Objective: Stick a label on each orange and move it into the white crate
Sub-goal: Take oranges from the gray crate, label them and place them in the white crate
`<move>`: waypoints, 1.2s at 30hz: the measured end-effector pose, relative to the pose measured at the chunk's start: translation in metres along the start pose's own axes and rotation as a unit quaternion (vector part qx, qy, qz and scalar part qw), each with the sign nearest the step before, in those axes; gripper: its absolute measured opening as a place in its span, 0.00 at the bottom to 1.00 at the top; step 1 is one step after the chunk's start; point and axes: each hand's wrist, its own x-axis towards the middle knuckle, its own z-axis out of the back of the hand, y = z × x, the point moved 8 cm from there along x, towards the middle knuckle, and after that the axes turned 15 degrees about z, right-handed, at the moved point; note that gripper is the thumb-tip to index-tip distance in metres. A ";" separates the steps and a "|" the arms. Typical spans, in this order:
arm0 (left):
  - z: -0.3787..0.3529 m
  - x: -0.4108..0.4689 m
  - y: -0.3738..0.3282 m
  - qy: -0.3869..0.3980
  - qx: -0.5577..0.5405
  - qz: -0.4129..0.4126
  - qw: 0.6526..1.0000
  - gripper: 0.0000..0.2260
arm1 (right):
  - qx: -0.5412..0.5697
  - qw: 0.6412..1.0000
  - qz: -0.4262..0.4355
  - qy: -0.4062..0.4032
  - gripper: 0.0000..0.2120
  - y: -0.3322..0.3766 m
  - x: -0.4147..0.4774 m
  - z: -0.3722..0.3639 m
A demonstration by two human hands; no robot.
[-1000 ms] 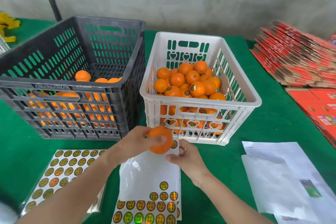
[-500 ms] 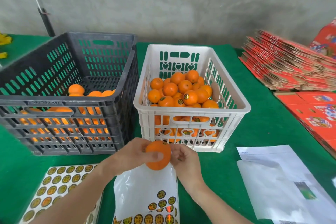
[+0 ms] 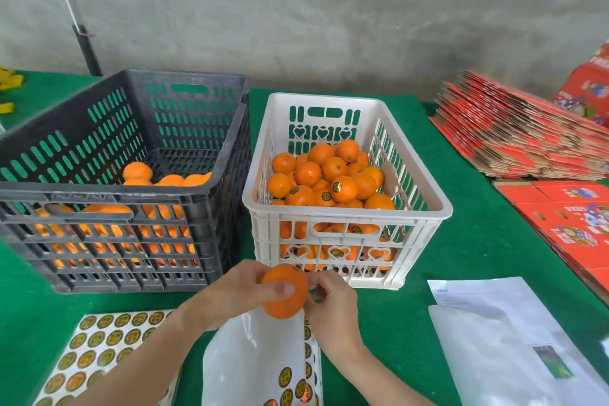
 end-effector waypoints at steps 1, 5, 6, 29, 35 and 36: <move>0.000 0.000 0.001 0.003 -0.006 0.001 1.000 0.15 | -0.007 1.000 0.008 0.000 0.12 0.001 0.000 -0.001; 0.002 0.003 0.004 0.018 -0.017 0.000 1.000 0.22 | -0.009 1.000 0.003 -0.004 0.10 -0.003 0.002 -0.003; 0.003 0.004 0.006 0.022 -0.022 0.002 1.000 0.25 | -0.012 1.000 0.000 -0.006 0.11 -0.004 0.003 -0.003; 0.000 0.006 0.021 0.067 -0.310 0.050 0.947 0.40 | 0.208 0.964 -0.074 0.149 0.14 0.035 0.026 0.028; -0.009 0.002 0.008 0.103 -0.387 0.053 0.915 0.46 | 0.075 0.964 0.028 0.255 0.13 0.074 0.036 0.016; -0.009 0.000 0.006 0.102 -0.384 0.051 0.916 0.46 | 0.042 0.963 0.045 0.263 0.12 0.076 0.038 0.015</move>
